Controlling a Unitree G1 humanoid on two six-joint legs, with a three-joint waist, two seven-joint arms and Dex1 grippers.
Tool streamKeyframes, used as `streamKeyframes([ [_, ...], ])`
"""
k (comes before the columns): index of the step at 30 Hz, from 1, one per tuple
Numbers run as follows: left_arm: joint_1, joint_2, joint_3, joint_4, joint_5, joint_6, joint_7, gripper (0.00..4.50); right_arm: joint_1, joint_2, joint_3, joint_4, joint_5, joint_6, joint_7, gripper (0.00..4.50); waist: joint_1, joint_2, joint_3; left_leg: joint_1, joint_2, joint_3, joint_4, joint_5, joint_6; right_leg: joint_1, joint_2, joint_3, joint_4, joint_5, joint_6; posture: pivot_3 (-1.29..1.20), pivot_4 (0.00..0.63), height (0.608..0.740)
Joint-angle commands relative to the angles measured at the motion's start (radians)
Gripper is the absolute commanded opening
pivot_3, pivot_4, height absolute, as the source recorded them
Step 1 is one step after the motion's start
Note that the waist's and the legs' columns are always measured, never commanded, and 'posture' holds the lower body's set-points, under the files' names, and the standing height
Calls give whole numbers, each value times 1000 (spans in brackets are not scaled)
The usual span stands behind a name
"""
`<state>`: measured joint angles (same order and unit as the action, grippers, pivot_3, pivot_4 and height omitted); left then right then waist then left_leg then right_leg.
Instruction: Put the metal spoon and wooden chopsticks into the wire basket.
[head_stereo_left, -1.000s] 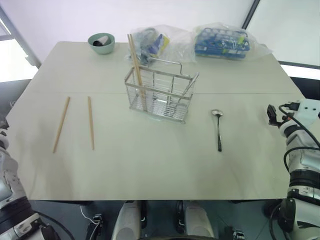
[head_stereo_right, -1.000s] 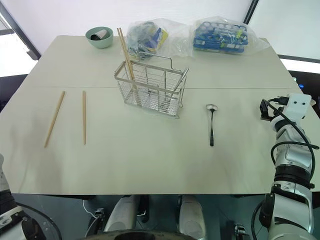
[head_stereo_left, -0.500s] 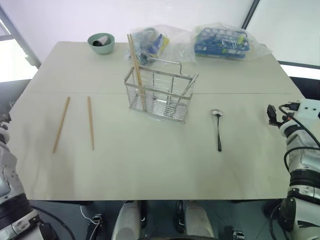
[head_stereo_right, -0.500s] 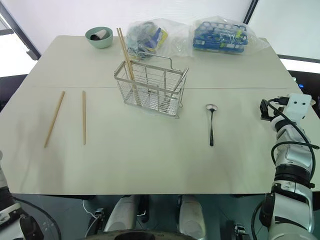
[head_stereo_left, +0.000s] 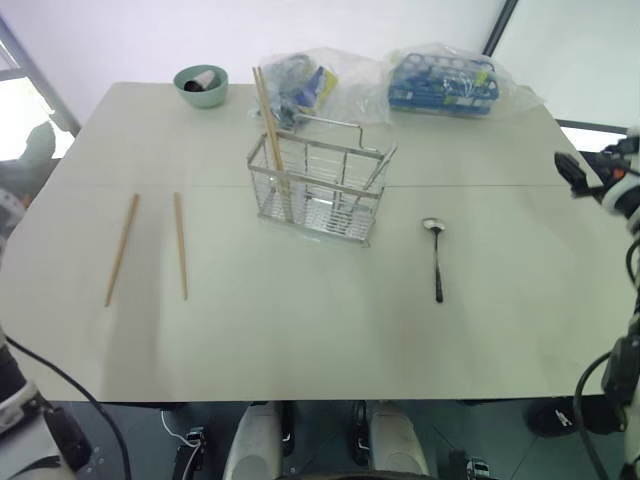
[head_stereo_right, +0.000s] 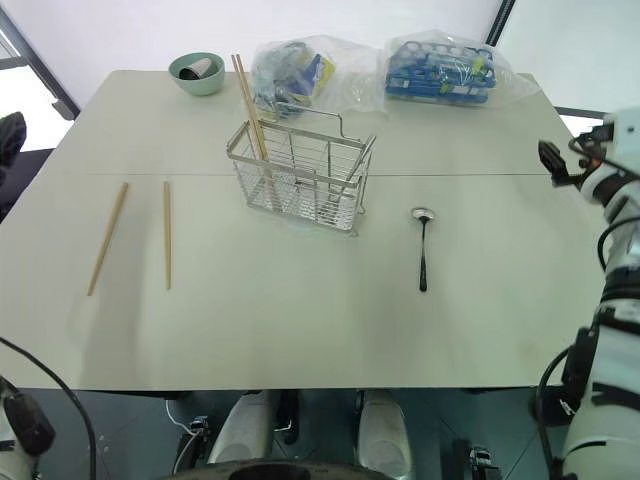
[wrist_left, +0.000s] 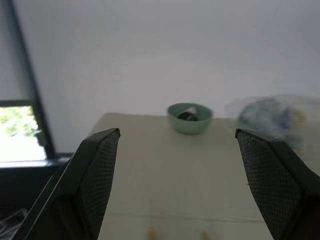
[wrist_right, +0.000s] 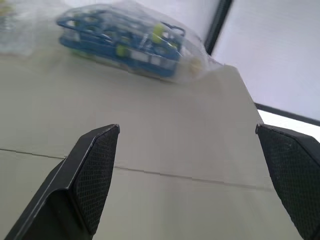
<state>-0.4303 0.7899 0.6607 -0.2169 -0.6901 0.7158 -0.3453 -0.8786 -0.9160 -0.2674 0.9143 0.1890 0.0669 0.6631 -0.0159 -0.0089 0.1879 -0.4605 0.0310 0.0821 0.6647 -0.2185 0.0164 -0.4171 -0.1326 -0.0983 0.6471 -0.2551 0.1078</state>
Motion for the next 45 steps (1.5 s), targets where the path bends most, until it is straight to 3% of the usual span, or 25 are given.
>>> streamKeyframes([
  [1,-5,63,-19,-131,-186,106,-129,3885,-95,-50,71,74,-69,-78,128,4500,-2,0,0,0,0,0,0,0,-1,0,0,0,0,0,0,0,150,707],
  [4,-18,102,-62,-205,-339,191,-215,3885,-186,-68,158,130,-133,-142,275,4500,-4,1,2,0,0,2,-1,3,-5,-2,0,2,0,0,0,0,150,707],
  [7,-42,118,-164,-241,-392,219,-281,3885,-250,-79,267,176,-237,-266,381,4500,-4,4,3,0,0,4,-1,3,-5,-3,0,4,1,0,0,0,150,707],
  [13,-61,104,-370,-273,-353,191,-384,3885,-319,-64,446,221,-397,-517,580,4500,-4,4,3,0,-1,7,-1,4,-6,-4,1,4,1,0,0,0,150,707],
  [17,-91,70,-469,-272,-306,156,-419,3885,-361,-51,620,212,-564,-804,675,4500,-4,5,4,0,-1,9,-1,4,-7,-5,1,6,2,0,0,0,150,707],
  [23,-141,25,-544,-259,-276,147,-441,3885,-475,43,820,259,-800,-1070,560,4500,-8,5,4,0,0,9,-1,5,-8,-8,5,10,3,0,0,0,150,707],
  [30,-144,-7,-557,-286,-252,145,-415,3885,-545,132,973,313,-1001,-1191,348,4500,1,5,4,-1,0,9,0,6,-9,-8,6,11,4,0,0,0,150,707],
  [45,-167,-22,-507,-324,-303,169,-290,3885,-588,291,1209,387,-1301,-1158,-64,4500,-5,3,4,1,1,6,1,7,-10,-7,7,12,7,0,-1,0,150,707],
])
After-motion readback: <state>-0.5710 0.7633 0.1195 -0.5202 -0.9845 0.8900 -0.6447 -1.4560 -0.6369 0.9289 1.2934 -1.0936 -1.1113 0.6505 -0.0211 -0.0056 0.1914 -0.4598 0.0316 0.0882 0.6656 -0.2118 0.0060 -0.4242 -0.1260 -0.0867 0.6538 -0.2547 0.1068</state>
